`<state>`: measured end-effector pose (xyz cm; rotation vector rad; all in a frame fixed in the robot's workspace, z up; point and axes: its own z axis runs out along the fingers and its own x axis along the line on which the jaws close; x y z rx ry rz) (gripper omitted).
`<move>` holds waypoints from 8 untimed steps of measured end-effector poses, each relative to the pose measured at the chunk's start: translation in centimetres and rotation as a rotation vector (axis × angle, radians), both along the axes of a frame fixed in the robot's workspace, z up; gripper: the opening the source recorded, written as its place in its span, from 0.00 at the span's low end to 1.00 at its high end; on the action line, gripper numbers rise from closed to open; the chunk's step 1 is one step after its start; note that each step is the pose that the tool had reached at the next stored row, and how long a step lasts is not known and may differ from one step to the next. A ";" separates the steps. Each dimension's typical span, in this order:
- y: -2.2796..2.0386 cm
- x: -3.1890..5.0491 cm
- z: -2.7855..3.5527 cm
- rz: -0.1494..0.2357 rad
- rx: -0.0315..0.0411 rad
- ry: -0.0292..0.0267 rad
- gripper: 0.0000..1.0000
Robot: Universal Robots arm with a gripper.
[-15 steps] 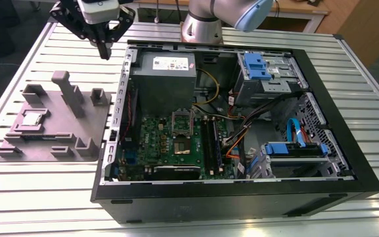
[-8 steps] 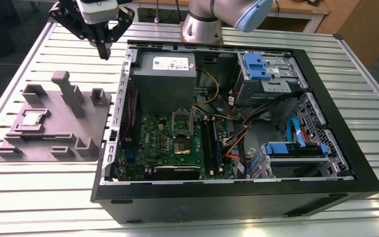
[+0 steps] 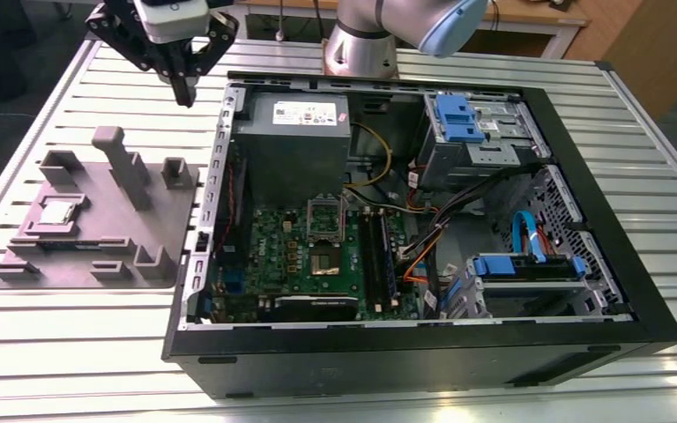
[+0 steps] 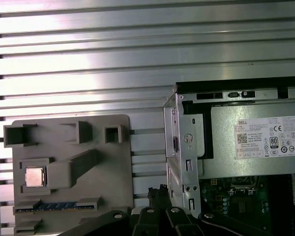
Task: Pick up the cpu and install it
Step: 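Reach for the cpu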
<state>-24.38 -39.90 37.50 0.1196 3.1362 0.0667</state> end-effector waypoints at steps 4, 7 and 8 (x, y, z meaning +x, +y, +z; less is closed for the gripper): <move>0.00 -0.07 -0.02 0.000 0.0000 0.0001 0.10; 0.00 -0.09 -0.02 0.000 0.0000 0.0002 0.10; 0.00 -0.11 -0.03 0.000 0.0000 0.0001 0.10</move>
